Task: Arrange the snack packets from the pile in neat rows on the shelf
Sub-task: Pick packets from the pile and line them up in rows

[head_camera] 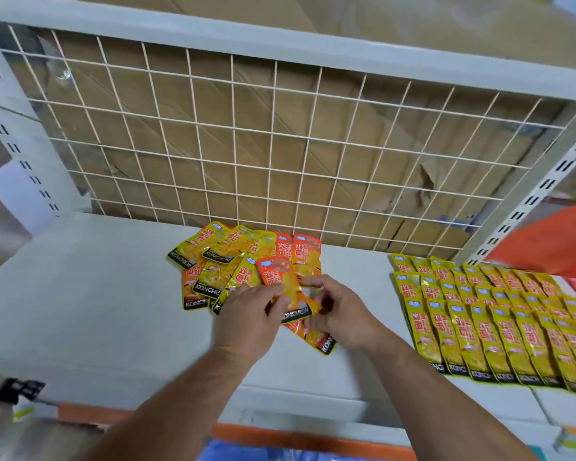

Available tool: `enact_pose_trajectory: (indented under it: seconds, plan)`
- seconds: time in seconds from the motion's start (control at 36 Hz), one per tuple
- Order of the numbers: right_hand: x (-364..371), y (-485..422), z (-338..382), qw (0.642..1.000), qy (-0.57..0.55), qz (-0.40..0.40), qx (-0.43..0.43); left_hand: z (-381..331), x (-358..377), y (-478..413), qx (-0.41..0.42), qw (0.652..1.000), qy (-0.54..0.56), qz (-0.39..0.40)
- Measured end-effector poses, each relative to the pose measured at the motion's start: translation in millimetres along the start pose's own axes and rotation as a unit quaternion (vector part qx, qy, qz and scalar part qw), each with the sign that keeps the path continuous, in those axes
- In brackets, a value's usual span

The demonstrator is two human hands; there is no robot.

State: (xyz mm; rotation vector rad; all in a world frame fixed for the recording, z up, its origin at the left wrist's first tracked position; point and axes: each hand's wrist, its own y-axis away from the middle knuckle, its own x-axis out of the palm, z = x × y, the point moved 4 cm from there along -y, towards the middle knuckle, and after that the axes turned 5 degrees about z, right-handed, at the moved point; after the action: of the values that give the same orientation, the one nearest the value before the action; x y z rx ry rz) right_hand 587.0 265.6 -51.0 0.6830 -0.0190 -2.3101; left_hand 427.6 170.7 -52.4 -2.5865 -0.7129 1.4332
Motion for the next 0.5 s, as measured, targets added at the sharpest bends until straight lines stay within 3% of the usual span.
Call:
enact_pose_trajectory:
  seconds: [0.28, 0.42, 0.5]
  plan:
    - [-19.3, 6.1, 15.4, 0.98, 0.178, -0.038, 0.081, -8.1, -5.3, 1.9, -0.173, 0.964, 0.202, 0.001]
    - [-44.1, 13.4, -5.4, 0.99, 0.055, -0.082, 0.105, -19.0, 2.5, 8.0, -0.283, 0.908, 0.309, -0.012]
    - [-60.9, 22.1, -21.9, 0.99, 0.0, -0.092, 0.106, -38.7, 7.5, 18.8, -0.311, 0.892, 0.327, -0.028]
